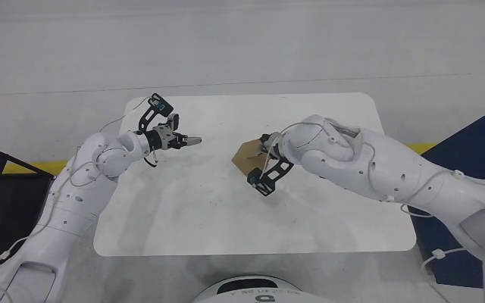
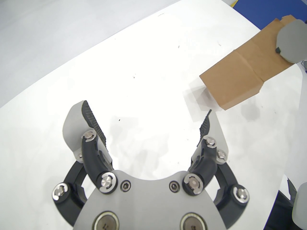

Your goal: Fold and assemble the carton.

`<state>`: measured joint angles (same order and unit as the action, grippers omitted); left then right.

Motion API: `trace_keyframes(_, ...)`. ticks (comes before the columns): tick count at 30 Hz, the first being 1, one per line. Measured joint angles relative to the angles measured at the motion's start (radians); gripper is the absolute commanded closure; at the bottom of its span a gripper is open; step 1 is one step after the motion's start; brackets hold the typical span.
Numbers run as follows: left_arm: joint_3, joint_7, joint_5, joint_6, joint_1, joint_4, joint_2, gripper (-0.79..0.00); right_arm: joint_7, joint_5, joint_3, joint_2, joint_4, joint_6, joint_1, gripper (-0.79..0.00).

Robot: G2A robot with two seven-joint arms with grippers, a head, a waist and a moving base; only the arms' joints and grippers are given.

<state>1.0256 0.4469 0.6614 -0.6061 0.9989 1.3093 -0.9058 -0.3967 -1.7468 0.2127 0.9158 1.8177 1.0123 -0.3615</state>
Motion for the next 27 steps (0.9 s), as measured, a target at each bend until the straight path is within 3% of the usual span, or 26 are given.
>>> trace_keyframes(5, 0.0, 0.0, 0.0, 0.0, 0.0, 0.0, 0.0, -0.785, -0.082, 0.132, -0.041, 0.029, -0.008, 0.0, 0.055, -0.785)
trace_keyframes(12, 0.0, 0.0, 0.0, 0.0, 0.0, 0.0, 0.0, -0.785, -0.121, 0.186, -0.016, 0.064, -0.006, -0.037, 0.065, -0.785)
trace_keyframes(16, 0.0, 0.0, 0.0, 0.0, 0.0, 0.0, 0.0, -0.785, -0.063, 0.164, 0.045, 0.051, 0.006, -0.184, 0.023, -0.785)
trace_keyframes(24, 0.0, 0.0, 0.0, 0.0, 0.0, 0.0, 0.0, -0.785, 0.278, 0.206, 0.246, -0.064, -0.071, -0.643, -0.255, -0.785)
trace_keyframes(27, 0.0, 0.0, 0.0, 0.0, 0.0, 0.0, 0.0, -0.785, 0.33, 0.222, 0.271, -0.08, -0.079, -0.693, -0.319, -0.785)
